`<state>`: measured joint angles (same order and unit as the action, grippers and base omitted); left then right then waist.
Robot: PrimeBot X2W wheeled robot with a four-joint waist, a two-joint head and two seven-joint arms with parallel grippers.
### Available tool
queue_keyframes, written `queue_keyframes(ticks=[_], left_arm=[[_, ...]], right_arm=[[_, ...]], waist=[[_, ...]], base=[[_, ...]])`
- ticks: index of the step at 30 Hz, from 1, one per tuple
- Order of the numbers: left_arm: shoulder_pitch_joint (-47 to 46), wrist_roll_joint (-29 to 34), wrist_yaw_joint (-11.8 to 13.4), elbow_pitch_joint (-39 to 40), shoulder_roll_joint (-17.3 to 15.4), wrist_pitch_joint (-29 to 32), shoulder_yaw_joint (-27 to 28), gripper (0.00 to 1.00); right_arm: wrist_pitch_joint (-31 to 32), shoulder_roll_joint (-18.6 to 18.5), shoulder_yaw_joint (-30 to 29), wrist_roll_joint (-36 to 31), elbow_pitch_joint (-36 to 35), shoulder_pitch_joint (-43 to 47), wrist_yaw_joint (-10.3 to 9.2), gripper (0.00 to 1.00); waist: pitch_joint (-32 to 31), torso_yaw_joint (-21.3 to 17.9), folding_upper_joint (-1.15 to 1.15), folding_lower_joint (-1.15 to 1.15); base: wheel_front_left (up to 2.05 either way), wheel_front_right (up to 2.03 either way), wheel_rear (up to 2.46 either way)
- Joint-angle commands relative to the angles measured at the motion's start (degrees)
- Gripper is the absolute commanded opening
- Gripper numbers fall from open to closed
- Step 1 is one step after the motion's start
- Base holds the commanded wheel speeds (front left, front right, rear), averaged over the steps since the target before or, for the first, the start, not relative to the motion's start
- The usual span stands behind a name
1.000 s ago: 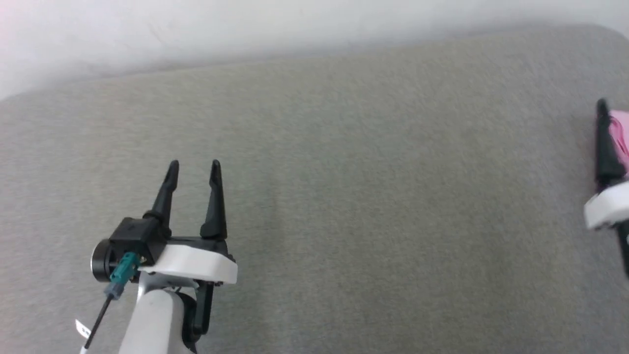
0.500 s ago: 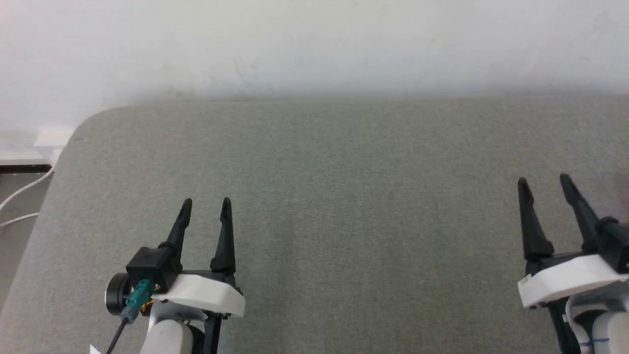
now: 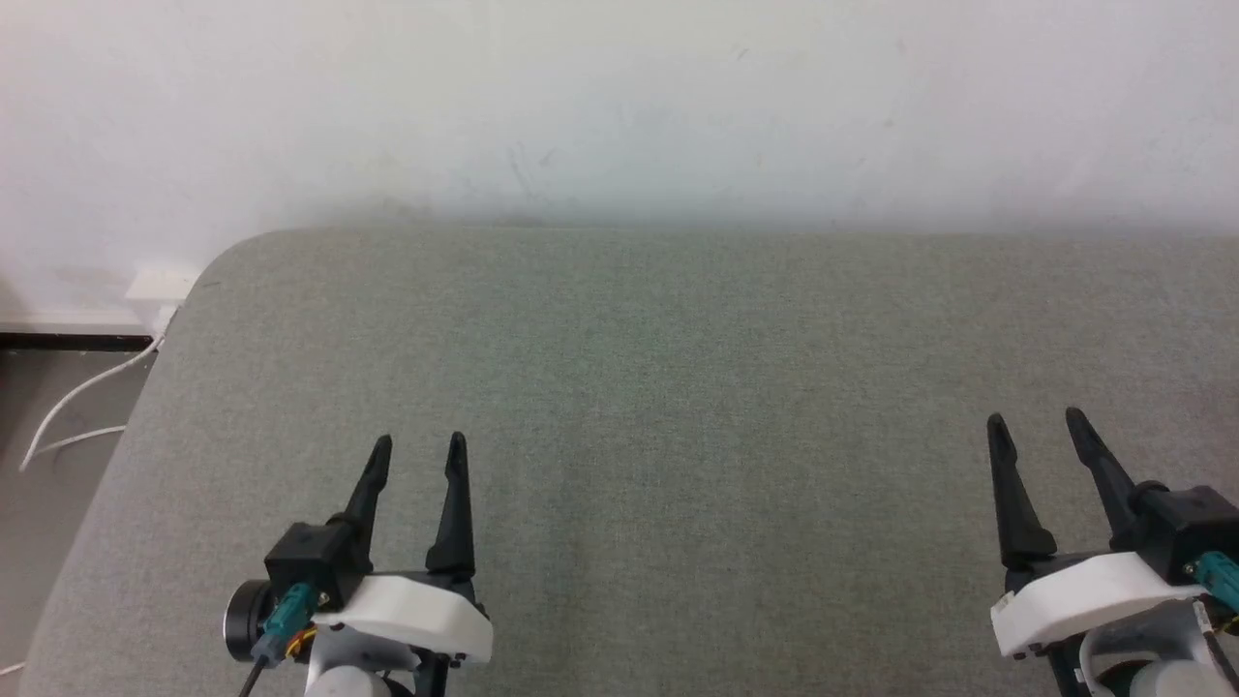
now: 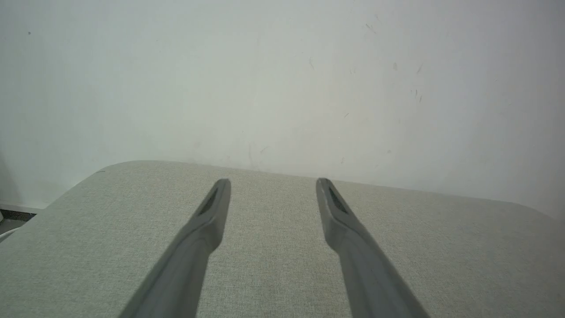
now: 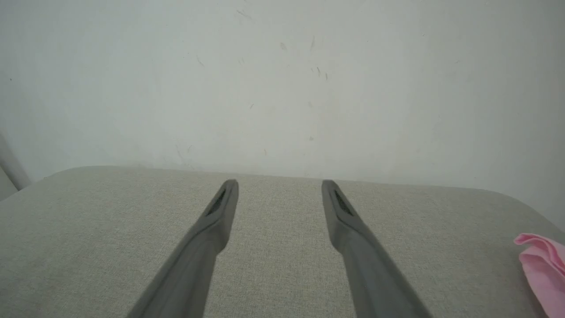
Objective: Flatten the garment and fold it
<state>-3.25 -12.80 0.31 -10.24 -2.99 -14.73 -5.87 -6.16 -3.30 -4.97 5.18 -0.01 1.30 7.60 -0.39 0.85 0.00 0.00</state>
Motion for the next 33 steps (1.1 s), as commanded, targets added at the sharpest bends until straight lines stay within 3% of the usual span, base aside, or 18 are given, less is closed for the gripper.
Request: queue_keyframes(ticks=[1,13,14,33], left_arm=[[0.84,-0.25,0.46,-0.07,0.11,-0.27,-0.15,1.0],[1.38,-1.21,0.66,-1.11,0.11,-0.27,-0.95,1.0],[1.05,-0.99,0.34,-0.95,0.02,0.02,-0.94,0.0],[1.15,-0.32,0.28,-0.4,0.02,0.81,-0.6,0.0]], right_arm=[[-0.33,0.22,0.07,0.0,0.16,0.64,-0.11,1.0],[-1.18,0.41,0.03,1.66,1.69,0.84,-0.11,1.0],[-0.79,0.18,-0.06,1.4,1.61,0.27,0.0,0.0],[-0.12,0.15,0.1,1.04,1.55,0.19,-0.01,0.0]], waist=[[-0.08,0.06,0.0,0.0],[-0.43,0.38,0.0,0.0],[-0.43,0.37,0.0,0.0],[-0.39,0.31,0.0,0.0]], base=[[0.0,0.0,0.0],[0.0,0.0,0.0],[0.0,0.0,0.0],[0.0,0.0,0.0]])
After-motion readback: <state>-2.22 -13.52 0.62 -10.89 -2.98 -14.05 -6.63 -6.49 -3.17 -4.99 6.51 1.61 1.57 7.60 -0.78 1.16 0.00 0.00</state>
